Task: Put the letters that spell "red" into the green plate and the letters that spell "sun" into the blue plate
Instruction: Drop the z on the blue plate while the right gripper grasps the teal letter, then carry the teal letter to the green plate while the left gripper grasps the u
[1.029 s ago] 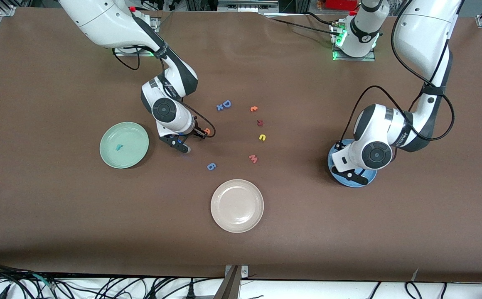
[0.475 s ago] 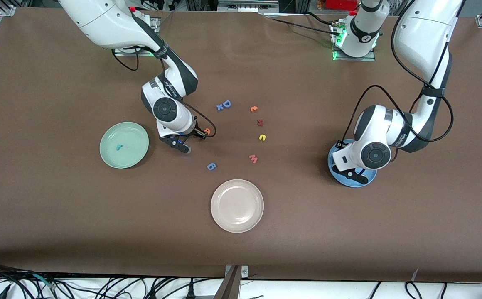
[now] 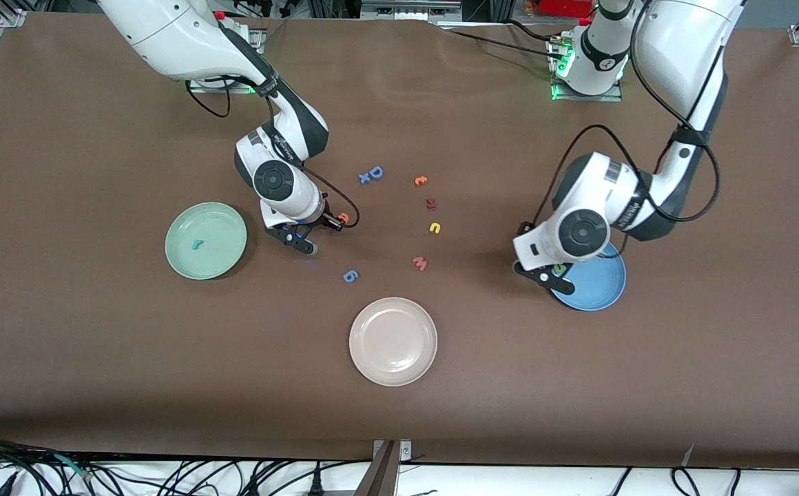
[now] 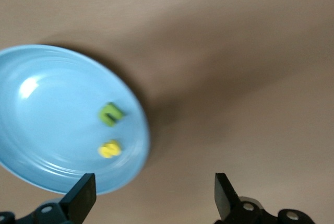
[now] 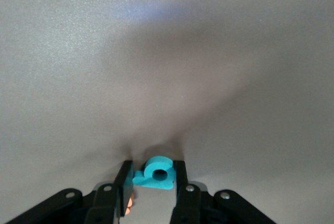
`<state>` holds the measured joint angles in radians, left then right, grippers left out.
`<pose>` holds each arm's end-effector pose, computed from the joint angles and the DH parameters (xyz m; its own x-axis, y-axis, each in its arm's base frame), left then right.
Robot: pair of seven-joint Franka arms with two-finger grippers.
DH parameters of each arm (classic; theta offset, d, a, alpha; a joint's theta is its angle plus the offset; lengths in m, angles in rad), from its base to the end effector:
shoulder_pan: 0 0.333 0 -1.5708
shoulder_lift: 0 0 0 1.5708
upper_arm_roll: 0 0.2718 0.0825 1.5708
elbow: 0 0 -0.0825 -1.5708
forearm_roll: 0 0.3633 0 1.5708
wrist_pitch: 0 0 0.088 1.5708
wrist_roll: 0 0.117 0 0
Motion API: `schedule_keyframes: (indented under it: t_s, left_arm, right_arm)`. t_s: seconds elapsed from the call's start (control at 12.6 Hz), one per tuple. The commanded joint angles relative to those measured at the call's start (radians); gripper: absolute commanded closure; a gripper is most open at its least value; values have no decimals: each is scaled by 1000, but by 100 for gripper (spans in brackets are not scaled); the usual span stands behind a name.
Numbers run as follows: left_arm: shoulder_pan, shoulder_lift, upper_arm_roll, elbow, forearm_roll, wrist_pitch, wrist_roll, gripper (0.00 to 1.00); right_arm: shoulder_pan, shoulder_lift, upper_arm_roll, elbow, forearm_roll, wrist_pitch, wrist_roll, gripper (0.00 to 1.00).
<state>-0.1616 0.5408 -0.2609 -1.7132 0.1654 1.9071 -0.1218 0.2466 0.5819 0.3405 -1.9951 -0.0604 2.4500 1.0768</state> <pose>0.5460 -0.2230 0.2271 0.8871 -0.3352 -0.3172 -0.3645 -0.9305 -0.0359 0.4643 0.3155 0.1429 0.8707 -0.4595 -0.1751 -0.4653 -0.8851 0.0085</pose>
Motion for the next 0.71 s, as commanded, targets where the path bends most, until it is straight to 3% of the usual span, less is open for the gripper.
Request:
schedule_keyframes:
  t_s: [0.0,0.32,0.63]
  left_arm:
    - [-32,10,-35,-2,11,62,-197,0]
    - [-143,77,-38,-6,-7,229,-428,0]
    - [-265,99,-37,-11,11,256,-616,0]
  right_arm:
    - [-1,-2,-5,-5,-24,-3,15,74]
    - [-13,-83,-8,70,-22,-247,-8,74]
    - [-16,-129,-118,156,-16,-478,-209,74]
